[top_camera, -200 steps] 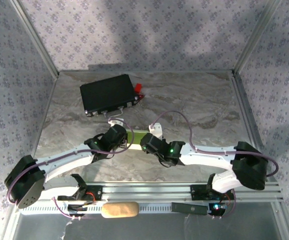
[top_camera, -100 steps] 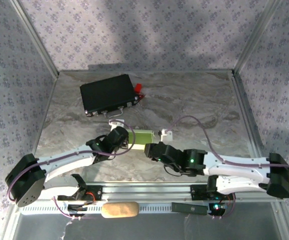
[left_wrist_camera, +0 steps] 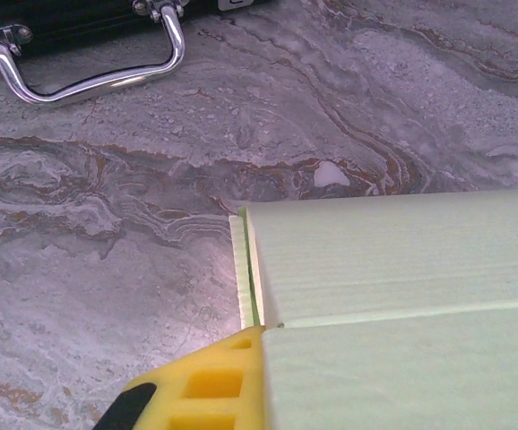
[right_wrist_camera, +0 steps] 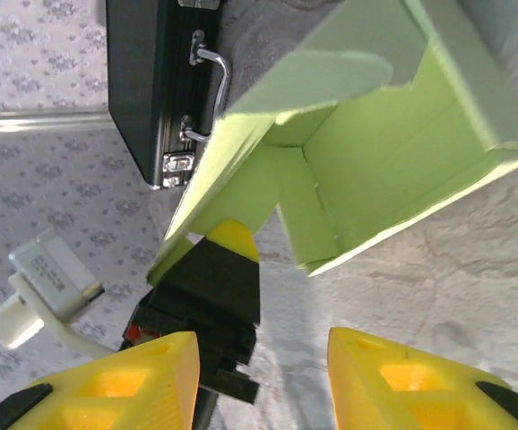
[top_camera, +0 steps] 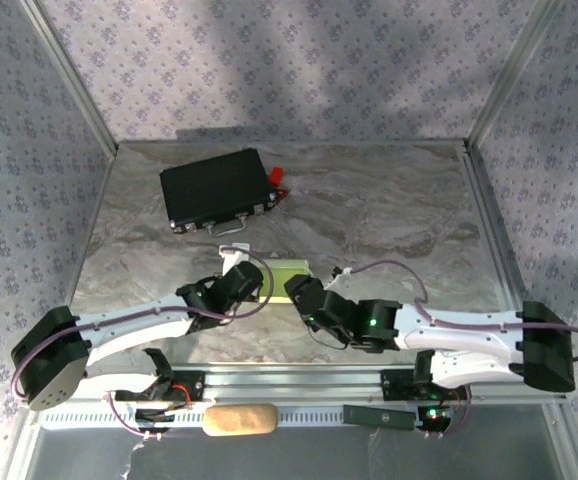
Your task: Fold the paper box
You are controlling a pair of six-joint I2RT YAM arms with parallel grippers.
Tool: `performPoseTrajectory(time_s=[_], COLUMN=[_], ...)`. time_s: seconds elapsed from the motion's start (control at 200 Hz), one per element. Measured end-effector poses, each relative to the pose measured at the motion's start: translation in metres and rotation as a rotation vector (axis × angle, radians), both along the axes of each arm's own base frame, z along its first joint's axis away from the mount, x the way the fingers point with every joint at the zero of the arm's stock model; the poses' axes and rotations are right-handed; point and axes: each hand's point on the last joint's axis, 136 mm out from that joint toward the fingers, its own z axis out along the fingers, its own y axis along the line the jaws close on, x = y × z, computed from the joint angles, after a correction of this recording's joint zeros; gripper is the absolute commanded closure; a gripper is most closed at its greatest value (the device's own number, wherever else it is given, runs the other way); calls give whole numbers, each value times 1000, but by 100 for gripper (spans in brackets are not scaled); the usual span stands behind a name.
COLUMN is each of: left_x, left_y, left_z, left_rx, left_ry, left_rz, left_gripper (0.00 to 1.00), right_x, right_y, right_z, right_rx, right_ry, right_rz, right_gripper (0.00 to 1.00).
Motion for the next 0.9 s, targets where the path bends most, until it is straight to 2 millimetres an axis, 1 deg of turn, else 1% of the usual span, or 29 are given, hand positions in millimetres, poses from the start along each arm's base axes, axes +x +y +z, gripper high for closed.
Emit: performPoseTrajectory(time_s=[0.105,0.19,0.41,0.6,0.775,0.899], left_x=[-2,-3,-6,-5,-7,-8], left_y=[-1,-1,4,3,2,1], left_z=[1,2,-5,-6,-5,-5], left_rx=[5,8,18,15,15,17], left_ry=[-13,-21,-28,-37,-40,-46], left_rz=[6,9,27,39,34,39], left_gripper=[93,93,94,94,94,94], right_x=[7,15,39,44,43,43], right_y=[3,2,0,4,9,11], right_z=[-4,-2,2,12,2,-3], right_rx=[33,59,114,135,123,118], right_ry=[26,32,31,28,54,65], right_rz=[-48,-87,-161,-165,-156,-157], right_gripper=[51,51,52,55,56,59])
